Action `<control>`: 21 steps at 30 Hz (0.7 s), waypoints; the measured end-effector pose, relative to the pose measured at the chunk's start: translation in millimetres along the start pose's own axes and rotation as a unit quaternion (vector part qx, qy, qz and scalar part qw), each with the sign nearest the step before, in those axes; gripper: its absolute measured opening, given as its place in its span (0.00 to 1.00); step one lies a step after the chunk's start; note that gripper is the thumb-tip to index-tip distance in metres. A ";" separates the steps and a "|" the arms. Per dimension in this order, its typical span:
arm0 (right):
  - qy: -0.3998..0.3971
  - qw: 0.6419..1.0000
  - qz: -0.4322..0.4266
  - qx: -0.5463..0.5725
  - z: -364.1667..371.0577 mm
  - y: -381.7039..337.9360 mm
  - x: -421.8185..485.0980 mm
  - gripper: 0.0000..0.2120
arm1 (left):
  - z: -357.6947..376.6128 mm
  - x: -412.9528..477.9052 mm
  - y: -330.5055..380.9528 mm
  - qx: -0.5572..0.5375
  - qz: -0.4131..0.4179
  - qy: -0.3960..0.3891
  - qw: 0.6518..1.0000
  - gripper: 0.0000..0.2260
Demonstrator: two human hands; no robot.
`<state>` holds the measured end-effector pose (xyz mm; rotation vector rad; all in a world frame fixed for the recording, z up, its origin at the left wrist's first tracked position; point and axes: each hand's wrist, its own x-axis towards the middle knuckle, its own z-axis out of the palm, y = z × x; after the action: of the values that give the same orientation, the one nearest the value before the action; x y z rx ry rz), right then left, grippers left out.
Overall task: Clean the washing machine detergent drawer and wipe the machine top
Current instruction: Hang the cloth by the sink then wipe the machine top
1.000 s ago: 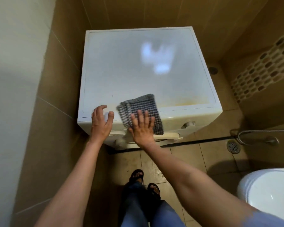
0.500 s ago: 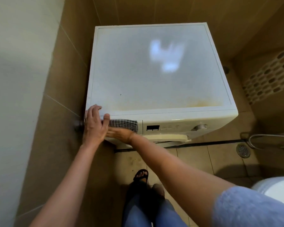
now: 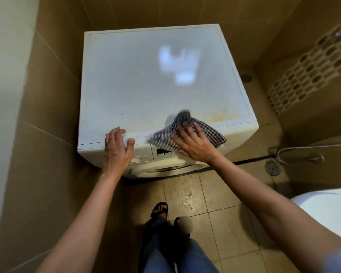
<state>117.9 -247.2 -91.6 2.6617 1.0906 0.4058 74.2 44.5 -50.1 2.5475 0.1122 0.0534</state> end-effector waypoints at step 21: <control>0.132 0.614 0.659 0.414 -25.4 -23.5 -10.2 0.28 | 0.8 3.2 8.4 -0.035 -0.020 -0.018 0.999 0.25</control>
<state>87.1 -235.3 -77.0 3.7888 -1.3504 0.5828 78.0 37.4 -46.0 2.4746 0.1437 -0.0042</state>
